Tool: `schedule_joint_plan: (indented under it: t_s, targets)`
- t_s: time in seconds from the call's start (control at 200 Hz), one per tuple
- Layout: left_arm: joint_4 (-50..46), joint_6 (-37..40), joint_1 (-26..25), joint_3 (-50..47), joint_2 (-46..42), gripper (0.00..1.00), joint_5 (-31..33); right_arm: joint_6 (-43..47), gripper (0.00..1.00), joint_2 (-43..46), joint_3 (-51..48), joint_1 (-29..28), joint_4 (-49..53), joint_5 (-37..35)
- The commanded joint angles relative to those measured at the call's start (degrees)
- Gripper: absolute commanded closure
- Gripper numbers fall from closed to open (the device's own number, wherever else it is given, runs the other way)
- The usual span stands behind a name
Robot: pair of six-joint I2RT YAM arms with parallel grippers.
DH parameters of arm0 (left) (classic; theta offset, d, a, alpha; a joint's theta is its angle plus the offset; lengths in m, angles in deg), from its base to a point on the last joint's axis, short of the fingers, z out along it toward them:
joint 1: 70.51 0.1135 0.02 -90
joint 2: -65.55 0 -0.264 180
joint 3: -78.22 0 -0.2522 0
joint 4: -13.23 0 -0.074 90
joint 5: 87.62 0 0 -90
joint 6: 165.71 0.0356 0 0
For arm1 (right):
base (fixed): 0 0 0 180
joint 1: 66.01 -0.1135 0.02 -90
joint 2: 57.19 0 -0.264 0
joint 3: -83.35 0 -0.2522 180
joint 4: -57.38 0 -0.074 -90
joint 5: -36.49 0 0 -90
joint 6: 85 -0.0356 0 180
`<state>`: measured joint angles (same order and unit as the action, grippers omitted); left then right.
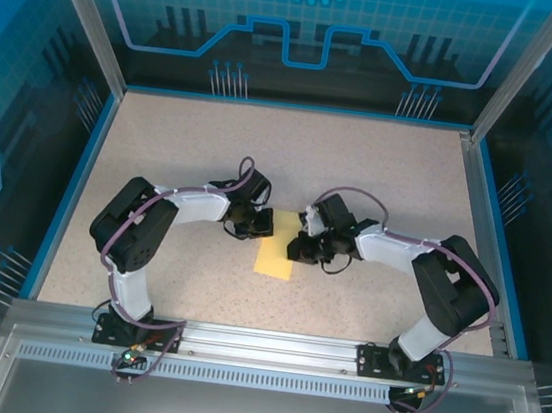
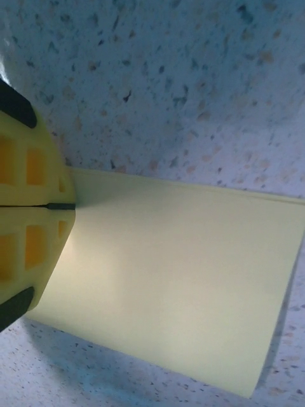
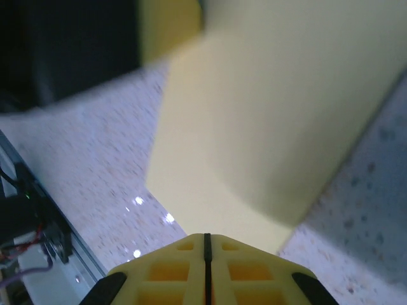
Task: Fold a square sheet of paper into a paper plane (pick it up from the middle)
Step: Fold the square sheet of paper in half at the center of the table, then rotate the square sheet of paper at the center of the table.
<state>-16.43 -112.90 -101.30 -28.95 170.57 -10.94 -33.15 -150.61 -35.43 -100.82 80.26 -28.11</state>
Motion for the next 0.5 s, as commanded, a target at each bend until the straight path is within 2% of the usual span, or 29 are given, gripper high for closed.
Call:
schedule_joint_plan:
  t_s: [0.0, 0.29, 0.495]
  targets:
    - [-3.69, 1.52, -0.93, 2.37, -0.66, 0.89, 0.21, -1.15, 0.92, -1.38, 4.23, 2.13, -1.43, -3.52]
    - [-5.09, -2.08, -0.94, 1.05, -7.93, 0.75, 2.25, -1.58, 0.94, -14.80, 13.93, 3.65, -0.49, -4.55]
    - [-4.64, -4.70, -1.14, -2.57, -11.28, 0.74, 1.72, -2.72, 0.94, -18.16, 16.08, 5.60, 1.23, -8.44]
